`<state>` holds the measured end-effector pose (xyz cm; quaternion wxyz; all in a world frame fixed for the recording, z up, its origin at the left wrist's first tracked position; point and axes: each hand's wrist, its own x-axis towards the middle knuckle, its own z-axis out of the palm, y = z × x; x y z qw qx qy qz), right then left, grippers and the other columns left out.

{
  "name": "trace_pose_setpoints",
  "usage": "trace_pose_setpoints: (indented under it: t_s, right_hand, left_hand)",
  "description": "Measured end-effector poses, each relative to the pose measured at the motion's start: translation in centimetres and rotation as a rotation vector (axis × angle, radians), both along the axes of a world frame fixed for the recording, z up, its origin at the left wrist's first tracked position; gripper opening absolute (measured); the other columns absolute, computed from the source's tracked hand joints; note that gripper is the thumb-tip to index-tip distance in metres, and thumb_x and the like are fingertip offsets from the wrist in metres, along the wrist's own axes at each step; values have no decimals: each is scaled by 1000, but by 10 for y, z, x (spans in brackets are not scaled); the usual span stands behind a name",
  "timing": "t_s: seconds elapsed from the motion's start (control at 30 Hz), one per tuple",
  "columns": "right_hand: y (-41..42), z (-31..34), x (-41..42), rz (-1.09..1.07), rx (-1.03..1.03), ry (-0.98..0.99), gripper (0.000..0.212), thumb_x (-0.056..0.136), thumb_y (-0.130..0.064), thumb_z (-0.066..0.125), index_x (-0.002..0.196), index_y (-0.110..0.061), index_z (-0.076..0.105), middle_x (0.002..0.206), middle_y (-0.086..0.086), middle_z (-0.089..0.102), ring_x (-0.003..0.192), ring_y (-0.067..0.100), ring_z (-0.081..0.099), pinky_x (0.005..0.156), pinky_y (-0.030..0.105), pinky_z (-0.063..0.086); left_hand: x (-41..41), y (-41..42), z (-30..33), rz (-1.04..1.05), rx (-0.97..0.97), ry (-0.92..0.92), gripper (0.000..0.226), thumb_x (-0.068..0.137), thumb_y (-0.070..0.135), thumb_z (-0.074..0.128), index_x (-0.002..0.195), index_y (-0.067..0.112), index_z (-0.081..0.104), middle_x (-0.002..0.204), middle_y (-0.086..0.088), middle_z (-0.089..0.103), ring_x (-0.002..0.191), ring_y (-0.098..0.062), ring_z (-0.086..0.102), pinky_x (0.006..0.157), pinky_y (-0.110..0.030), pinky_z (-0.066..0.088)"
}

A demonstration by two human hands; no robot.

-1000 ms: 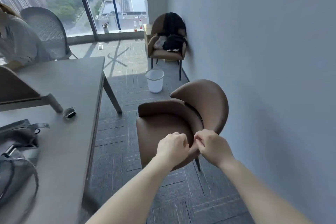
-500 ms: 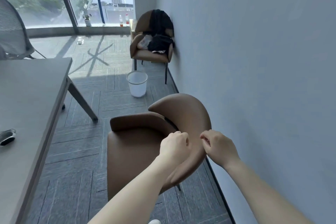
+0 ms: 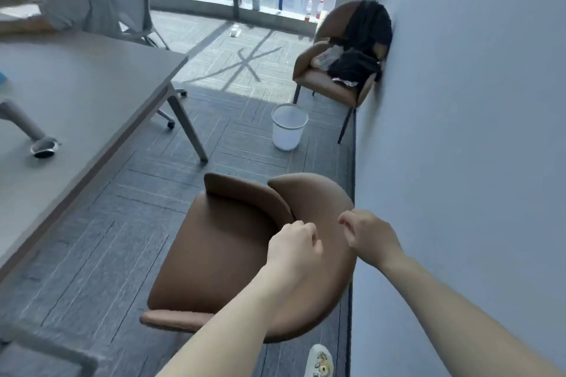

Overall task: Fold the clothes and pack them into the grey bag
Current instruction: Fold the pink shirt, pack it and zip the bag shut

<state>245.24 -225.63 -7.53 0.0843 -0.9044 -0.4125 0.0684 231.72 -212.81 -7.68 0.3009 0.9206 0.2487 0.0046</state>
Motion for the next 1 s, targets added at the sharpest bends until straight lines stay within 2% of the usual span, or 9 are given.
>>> trace_pose_setpoints:
  t_s: [0.17,0.33,0.43,0.5,0.6,0.67,0.77,0.87,1.0]
  right_hand:
    - [1,-6,56,231,-50,-10,17,94,-22,50,102,-22,65,97,-6,65,95,20,58,68,37,52]
    - [-6,-15,95,424,-32,-55,31,80,-2,60,105,-17,69,102,-4,69,92,23,57,62,34,54]
    - [-13,-15,112,589,-73,-63,45,69,3,63,110,-16,69,109,-3,69,100,26,61,72,28,49]
    - [-17,-21,124,715,-153,-87,55,66,-4,62,119,-21,65,121,-4,64,114,25,57,88,31,50]
    - [-14,-37,142,866,-335,-92,67,69,-20,64,134,-31,50,143,-3,50,137,24,41,110,41,40]
    - [-6,-47,154,954,-402,-103,68,71,-35,70,135,-33,47,145,-3,47,140,24,37,114,43,35]
    - [17,-64,173,1169,-408,-126,67,72,-53,69,132,-32,49,139,-5,50,135,23,41,116,40,31]
    - [47,-76,189,1372,-370,-100,62,74,-59,64,127,-30,53,129,-5,55,127,21,47,115,39,32]
    - [72,-84,193,1483,-382,11,67,70,-65,52,127,-30,52,128,-6,55,123,19,48,113,36,32]
  left_hand:
    - [7,-35,4,193,-23,44,22,91,35,46,97,21,62,94,3,58,94,-20,54,75,-32,45]
    - [18,-56,-3,231,-5,54,22,91,36,45,96,21,60,97,4,58,97,-21,54,77,-34,45]
    - [31,-73,-11,211,-19,65,30,91,42,46,108,19,58,107,1,59,103,-21,54,82,-36,47]
    - [39,-82,-19,190,-44,88,38,91,47,48,115,19,55,111,0,58,106,-22,54,85,-39,48]
    - [53,-89,-31,173,-71,185,50,89,53,49,125,19,48,119,-1,52,111,-23,50,87,-41,47]
    - [60,-90,-39,176,-103,255,56,87,55,50,130,20,44,123,-1,48,115,-24,47,89,-41,46]
    - [71,-78,-50,173,-119,306,58,85,54,52,131,21,43,127,1,46,118,-23,44,93,-42,45]
    - [86,-69,-56,265,-175,337,62,83,55,52,135,22,42,133,4,44,121,-20,43,98,-40,43]
    - [113,-71,-56,376,-248,434,70,78,60,54,135,22,41,132,3,45,120,-22,43,96,-40,44]
